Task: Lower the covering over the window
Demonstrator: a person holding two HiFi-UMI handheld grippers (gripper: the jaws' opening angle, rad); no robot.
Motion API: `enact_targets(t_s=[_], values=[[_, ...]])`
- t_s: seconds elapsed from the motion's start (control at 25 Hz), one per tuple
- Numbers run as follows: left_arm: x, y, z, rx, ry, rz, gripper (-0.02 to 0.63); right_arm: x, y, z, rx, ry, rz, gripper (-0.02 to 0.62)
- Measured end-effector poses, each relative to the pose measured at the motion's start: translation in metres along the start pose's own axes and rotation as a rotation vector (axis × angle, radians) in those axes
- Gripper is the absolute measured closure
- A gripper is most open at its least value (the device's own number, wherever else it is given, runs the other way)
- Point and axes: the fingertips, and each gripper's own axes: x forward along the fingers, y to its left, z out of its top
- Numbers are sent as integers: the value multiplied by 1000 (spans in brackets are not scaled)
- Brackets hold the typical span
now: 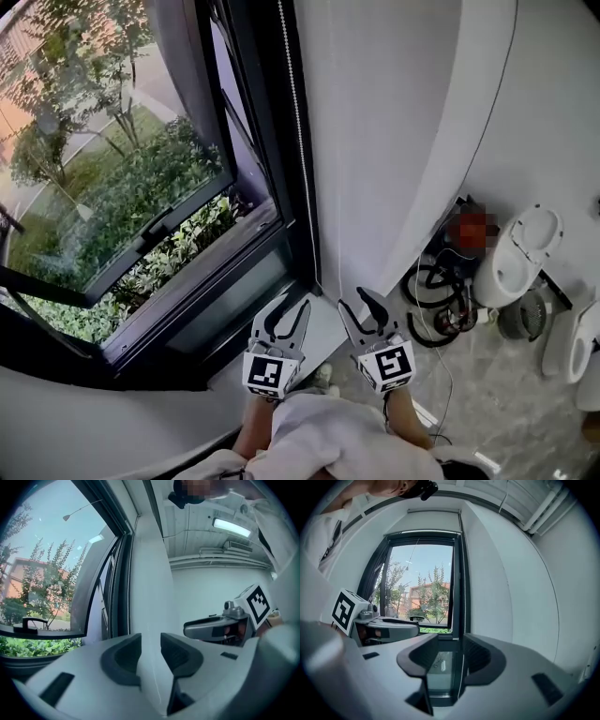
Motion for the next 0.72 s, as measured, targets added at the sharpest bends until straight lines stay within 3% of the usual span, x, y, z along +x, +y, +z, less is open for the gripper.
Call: enact_targets(t_s=[0.72], values=[[57,44,-5,-10,-16,-32,476,68,-22,0,-16,24,-17,443]])
